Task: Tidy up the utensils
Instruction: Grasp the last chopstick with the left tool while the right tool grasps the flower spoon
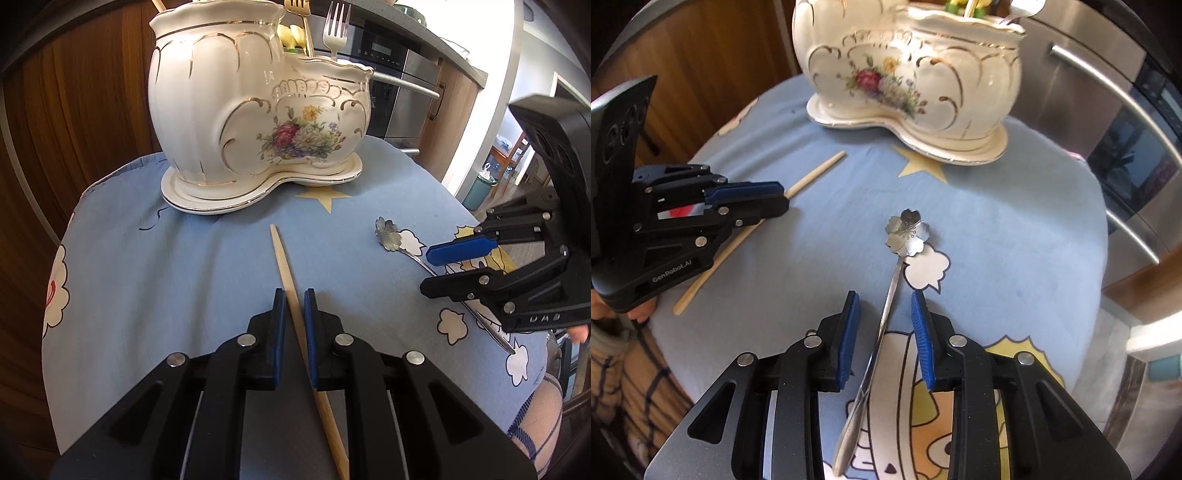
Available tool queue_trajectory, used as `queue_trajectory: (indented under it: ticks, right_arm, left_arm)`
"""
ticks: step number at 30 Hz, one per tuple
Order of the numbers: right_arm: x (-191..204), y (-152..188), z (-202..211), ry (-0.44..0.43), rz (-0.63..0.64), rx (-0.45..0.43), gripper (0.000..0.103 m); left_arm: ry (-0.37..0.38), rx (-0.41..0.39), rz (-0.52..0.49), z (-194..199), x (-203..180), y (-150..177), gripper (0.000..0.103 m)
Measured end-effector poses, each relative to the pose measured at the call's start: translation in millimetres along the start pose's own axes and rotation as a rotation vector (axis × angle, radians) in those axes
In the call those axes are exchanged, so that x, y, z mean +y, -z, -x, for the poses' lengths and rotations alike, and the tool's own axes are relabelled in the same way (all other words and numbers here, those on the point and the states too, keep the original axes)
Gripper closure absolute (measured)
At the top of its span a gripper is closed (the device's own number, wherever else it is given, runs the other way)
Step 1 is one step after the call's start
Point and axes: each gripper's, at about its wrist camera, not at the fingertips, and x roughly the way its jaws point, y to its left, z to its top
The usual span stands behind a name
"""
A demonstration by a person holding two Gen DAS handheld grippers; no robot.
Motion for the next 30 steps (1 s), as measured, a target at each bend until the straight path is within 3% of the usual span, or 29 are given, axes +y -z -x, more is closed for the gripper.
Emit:
queue_trajectory:
  ticks: [4,7,12,20,23,30]
  right_arm:
    - [1.5,-11.4,-3.0,-0.004,0.043,0.083,0.074]
    - [8.0,-19.1,-5.0,-0.007,0.096,0.139,0.083]
    - [10.7,-28.3,-7.5,-0.023,0.131,0.196,0.087]
    - [14.1,-32.1,-8.7,-0.028,0.152,0.223,0.09]
    - [14.8,-33.0,-9.4,-0.041,0.147,0.228,0.09]
    - [4.9,-27.7,-9.3,-0.044,0.15,0.195,0.095]
  left_arm:
    - [0.004,0.0,0.004,0.5,0.5,0.2,0.093]
    - [0.006,0.0,0.005,1.0,0.9,1.0,0.093]
    - [0.001,0.001,0.001,0.9,0.7,1.2,0.093]
    - [-0.1,0.032,-0.122,-2.6,-20.8,-0.6,0.092]
    - [-0.077,0.088,-0.099,-1.8,-16.3,-5.6,0.092]
    - [-0.075,0.247,-0.177,-3.3,-22.5,-17.3,0.093]
